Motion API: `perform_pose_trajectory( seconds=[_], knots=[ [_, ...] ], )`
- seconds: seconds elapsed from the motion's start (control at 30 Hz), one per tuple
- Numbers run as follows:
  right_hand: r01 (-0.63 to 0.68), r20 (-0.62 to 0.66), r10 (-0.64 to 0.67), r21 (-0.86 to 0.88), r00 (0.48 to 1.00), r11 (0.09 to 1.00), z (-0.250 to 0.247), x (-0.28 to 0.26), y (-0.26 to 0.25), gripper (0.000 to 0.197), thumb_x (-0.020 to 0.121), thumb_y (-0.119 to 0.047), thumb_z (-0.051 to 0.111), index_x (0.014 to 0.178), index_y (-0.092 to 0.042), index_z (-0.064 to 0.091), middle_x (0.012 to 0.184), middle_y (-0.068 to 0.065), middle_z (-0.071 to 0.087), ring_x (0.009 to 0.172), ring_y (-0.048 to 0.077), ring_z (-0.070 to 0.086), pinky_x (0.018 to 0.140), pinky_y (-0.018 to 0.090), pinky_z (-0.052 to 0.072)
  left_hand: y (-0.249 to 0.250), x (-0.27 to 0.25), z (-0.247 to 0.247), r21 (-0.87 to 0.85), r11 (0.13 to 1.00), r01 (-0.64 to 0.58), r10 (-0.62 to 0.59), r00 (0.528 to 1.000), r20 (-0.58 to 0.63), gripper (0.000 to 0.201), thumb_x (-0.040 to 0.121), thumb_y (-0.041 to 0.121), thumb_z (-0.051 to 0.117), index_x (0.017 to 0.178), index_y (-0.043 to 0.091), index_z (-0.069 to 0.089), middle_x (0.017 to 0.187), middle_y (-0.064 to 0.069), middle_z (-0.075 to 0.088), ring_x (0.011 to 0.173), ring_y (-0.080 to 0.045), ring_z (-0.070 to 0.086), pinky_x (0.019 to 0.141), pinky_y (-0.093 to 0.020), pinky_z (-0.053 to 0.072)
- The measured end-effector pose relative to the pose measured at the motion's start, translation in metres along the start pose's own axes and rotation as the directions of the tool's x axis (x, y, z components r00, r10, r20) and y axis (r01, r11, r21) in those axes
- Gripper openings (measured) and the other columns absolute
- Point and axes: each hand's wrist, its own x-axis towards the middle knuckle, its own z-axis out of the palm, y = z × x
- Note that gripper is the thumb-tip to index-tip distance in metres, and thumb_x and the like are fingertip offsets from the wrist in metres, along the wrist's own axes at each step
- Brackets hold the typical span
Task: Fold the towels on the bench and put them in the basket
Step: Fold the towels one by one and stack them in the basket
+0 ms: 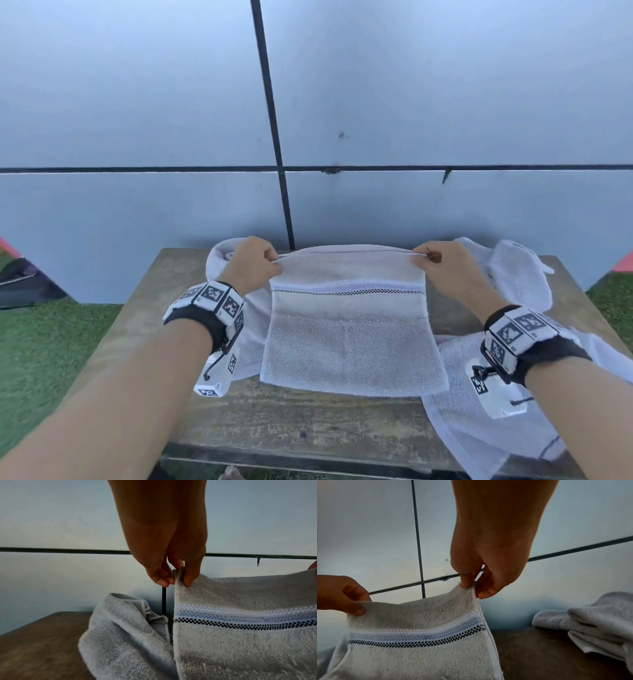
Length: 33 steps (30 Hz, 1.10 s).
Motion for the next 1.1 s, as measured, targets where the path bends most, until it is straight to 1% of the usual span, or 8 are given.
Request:
perform_pose_trajectory(
  seconds=[0.13,0.43,0.53,0.6,0.73,0.87,1.0,1.1],
  knots=[
    [0.009,-0.015,-0.008,0.038,1.000,0.999,-0.023,-0.032,-0.026,0.009,0.091,-0.013,0.070,0.086,-0.013,0.076,0.075,-0.013,0.069,0.070,0.004,0.060,0.064,0.006,0.040,0.007,-0.037,-0.024,0.021,1.000,0.001,0.000,1.000,-0.019,0.037,0.069,0.009,0.075,0.043,0.024,0.053,0.044,0.019,0.047,0.044,-0.001,0.039,0.058,-0.023,0.033],
    [0.042,0.065,-0.041,-0.017,0.997,0.999,-0.031,-0.103,-0.044,0.011,0.093,-0.013,0.067,0.089,-0.017,0.077,0.080,-0.012,0.070,0.073,-0.001,0.060,0.064,0.001,0.039,-0.004,-0.112,-0.016,0.082,0.995,0.051,-0.058,0.994,0.095,0.013,0.074,-0.001,0.075,0.063,0.003,0.070,0.058,0.000,0.057,0.040,-0.001,0.043,0.040,-0.008,0.030],
    [0.063,0.091,-0.067,0.037,0.994,0.997,-0.024,-0.123,-0.042,0.009,0.090,-0.015,0.072,0.087,-0.020,0.079,0.079,-0.011,0.074,0.078,0.010,0.068,0.068,0.009,0.045,-0.008,-0.124,-0.006,0.208,0.972,0.108,-0.140,0.980,0.142,0.025,0.077,0.005,0.074,0.057,0.010,0.059,0.061,-0.002,0.053,0.054,-0.014,0.044,0.048,-0.018,0.036],
    [0.079,0.112,-0.085,0.050,0.990,0.996,-0.016,-0.133,-0.042,0.010,0.088,-0.017,0.074,0.086,-0.024,0.079,0.079,-0.011,0.075,0.075,0.009,0.067,0.069,0.018,0.048,-0.006,-0.130,0.003,0.343,0.934,0.104,-0.163,0.975,0.150,0.013,0.078,0.015,0.072,0.072,0.006,0.065,0.076,-0.001,0.062,0.070,-0.018,0.057,0.065,-0.027,0.051],
    [0.110,0.143,-0.114,0.036,0.983,0.993,0.001,-0.152,-0.051,0.008,0.088,-0.017,0.075,0.084,-0.024,0.078,0.066,-0.013,0.067,0.059,-0.002,0.056,0.060,0.010,0.040,0.019,-0.147,0.030,0.223,0.972,-0.075,0.047,0.991,0.126,0.021,0.082,0.027,0.072,0.101,0.019,0.072,0.110,0.001,0.063,0.103,-0.019,0.058,0.089,-0.034,0.047],
    [0.125,0.157,-0.132,0.052,0.979,0.991,0.018,-0.168,-0.058,0.004,0.087,-0.015,0.076,0.086,-0.018,0.078,0.054,-0.016,0.054,0.052,-0.002,0.051,0.053,0.008,0.037,0.053,-0.171,0.068,-0.017,0.960,-0.280,0.278,0.940,0.200,0.025,0.082,0.027,0.078,0.105,0.021,0.071,0.104,0.004,0.057,0.088,-0.008,0.051,0.082,-0.026,0.039],
    [0.127,0.152,-0.150,0.149,0.977,0.981,0.033,-0.180,-0.058,0.007,0.083,-0.016,0.079,0.087,-0.022,0.078,0.065,-0.011,0.067,0.058,0.002,0.056,0.058,0.013,0.042,0.053,-0.175,0.104,-0.096,0.951,-0.293,0.303,0.945,0.122,0.020,0.081,0.029,0.078,0.095,0.017,0.070,0.098,-0.006,0.061,0.086,-0.020,0.056,0.081,-0.039,0.049],
    [0.081,0.209,-0.128,0.218,0.970,0.973,0.041,-0.184,-0.053,0.012,0.084,-0.017,0.079,0.087,-0.027,0.076,0.077,-0.011,0.073,0.071,0.003,0.066,0.066,0.015,0.048,0.043,-0.173,0.120,-0.121,0.947,-0.297,0.305,0.950,0.058,0.017,0.082,0.031,0.078,0.084,0.018,0.068,0.092,-0.005,0.064,0.082,-0.018,0.056,0.075,-0.032,0.048]
  ],
)
